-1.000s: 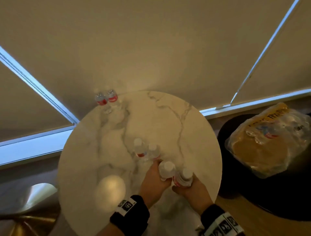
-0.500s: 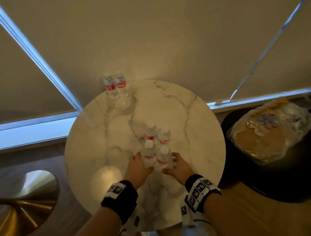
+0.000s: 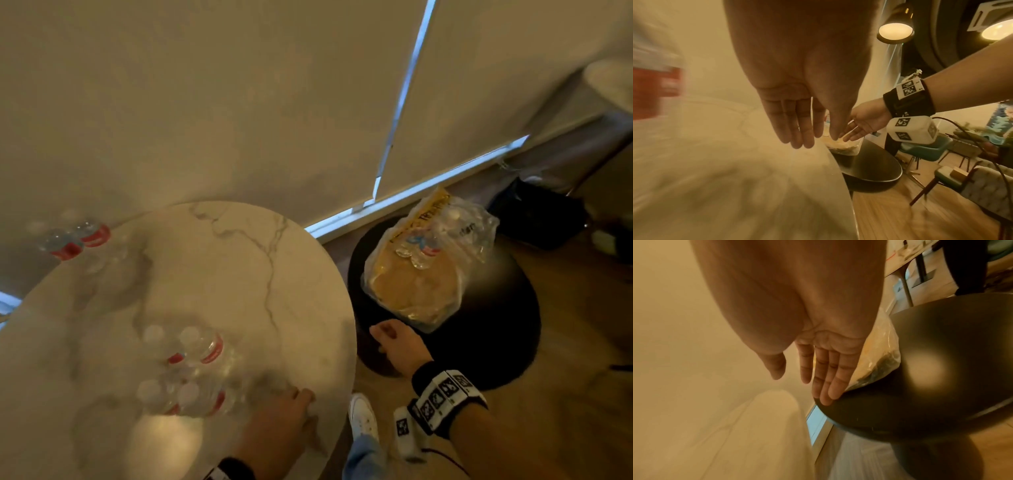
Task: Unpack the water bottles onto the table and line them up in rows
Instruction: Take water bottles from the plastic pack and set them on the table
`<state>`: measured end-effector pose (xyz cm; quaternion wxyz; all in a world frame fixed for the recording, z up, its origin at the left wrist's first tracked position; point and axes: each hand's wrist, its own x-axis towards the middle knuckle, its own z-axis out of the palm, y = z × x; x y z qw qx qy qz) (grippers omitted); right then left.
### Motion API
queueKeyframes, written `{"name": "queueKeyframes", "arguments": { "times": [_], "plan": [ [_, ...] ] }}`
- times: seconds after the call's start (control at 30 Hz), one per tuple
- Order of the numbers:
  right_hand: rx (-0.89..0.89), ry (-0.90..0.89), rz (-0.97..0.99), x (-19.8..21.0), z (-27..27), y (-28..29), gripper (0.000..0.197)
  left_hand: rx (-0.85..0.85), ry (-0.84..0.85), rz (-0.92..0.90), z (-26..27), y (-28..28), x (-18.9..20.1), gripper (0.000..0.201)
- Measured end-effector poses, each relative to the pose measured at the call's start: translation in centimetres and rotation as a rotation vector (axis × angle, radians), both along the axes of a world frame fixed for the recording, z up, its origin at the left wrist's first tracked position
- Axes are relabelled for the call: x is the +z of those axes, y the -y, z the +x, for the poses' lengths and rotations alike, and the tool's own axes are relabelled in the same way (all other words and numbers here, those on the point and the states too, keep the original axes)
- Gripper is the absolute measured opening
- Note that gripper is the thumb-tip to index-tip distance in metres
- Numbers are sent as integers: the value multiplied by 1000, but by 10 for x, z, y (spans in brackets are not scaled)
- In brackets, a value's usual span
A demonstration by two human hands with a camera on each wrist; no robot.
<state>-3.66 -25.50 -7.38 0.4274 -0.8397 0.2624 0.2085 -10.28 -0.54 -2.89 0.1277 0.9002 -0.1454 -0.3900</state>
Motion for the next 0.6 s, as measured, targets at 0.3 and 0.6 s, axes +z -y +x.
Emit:
{"name": "queueKeyframes", "arguments": {
  "times": [0.3,0.6],
  "plan": [
    [-368,28,2,-47,137,136,45,-130,88,-197,184,203,-33,44],
    [-200,88,1,-54,198,202,15,93,190,-238,321,313,-105,32]
  ]
}}
